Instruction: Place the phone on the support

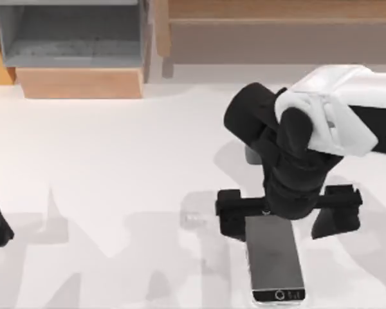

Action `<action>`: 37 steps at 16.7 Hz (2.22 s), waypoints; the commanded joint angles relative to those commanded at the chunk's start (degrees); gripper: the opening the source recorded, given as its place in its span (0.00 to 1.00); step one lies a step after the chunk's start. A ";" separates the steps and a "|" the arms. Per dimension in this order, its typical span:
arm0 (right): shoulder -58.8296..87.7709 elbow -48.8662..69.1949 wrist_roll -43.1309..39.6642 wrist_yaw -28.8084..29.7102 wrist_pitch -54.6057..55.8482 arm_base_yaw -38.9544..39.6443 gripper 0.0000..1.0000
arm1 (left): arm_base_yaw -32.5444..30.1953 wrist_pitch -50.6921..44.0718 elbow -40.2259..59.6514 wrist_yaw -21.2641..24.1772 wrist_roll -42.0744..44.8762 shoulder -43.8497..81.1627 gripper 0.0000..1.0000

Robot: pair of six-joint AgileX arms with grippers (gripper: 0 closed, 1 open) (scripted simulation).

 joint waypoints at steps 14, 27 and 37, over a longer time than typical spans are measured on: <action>6.63 -7.68 0.32 0.03 15.00 0.22 0.77 | 0.00 0.00 0.00 0.00 0.00 0.00 1.00; 6.63 -7.68 0.32 0.03 15.00 0.22 0.00 | 0.00 0.00 0.00 0.00 0.00 0.00 1.00; 3.33 -5.77 -0.12 1.07 10.69 0.11 0.00 | 0.00 0.00 0.00 0.00 0.00 0.00 1.00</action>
